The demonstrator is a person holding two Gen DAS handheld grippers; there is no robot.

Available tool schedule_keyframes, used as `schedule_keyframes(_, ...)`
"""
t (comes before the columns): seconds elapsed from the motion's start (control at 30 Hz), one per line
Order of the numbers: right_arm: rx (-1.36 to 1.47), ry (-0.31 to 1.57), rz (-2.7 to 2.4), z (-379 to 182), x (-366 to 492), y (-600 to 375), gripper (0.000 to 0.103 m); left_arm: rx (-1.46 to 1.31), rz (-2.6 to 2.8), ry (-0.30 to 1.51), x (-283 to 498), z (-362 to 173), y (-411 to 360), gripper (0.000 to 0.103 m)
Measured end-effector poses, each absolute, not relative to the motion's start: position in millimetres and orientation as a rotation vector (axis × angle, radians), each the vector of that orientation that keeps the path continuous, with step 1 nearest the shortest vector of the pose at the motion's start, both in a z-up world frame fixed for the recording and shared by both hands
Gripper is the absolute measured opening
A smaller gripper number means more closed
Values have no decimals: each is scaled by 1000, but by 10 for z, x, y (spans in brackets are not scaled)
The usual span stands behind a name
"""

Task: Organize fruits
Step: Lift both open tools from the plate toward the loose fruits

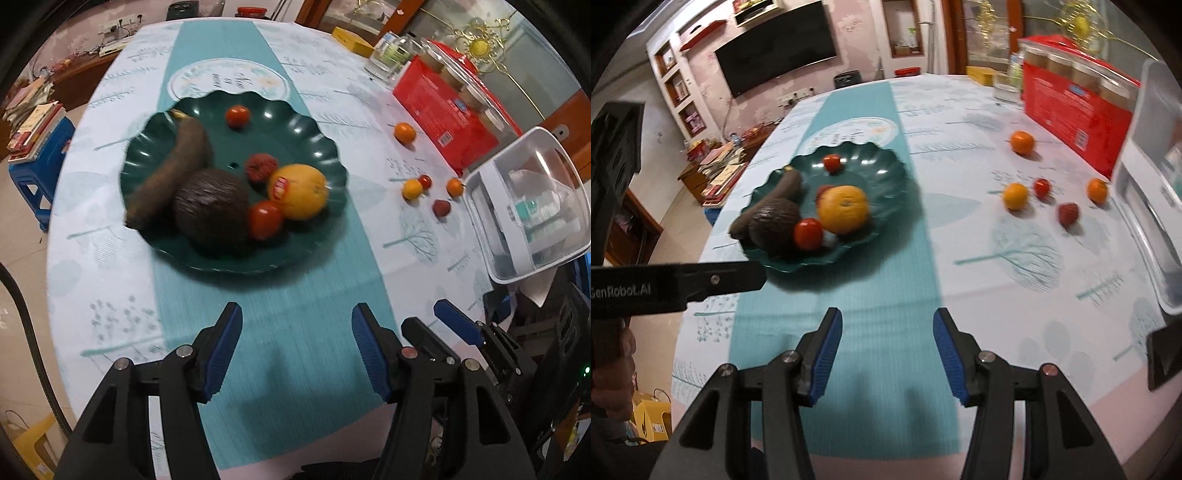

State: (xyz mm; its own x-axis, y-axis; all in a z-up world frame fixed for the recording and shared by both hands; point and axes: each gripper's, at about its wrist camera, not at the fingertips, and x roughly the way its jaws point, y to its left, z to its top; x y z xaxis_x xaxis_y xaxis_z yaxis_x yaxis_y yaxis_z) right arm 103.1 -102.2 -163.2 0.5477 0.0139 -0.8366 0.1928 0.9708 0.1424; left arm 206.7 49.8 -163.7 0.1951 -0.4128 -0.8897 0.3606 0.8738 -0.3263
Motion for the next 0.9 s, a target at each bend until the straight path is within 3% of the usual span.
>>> schedule_keyframes(0.2,239,987,-135,-1579,868,-1393,52,-37,-554,1253,1952,-1568,143,65)
schedule_keyframes(0.33,237,987,-135,-1554,845,-1649,52,-43,-540,1249,1939,-1528,-81,73)
schedule_keyframes(0.9,171,1023,-41,-1632,932,-2597,53,-80,-417,1257,1993,-1629,-940,75)
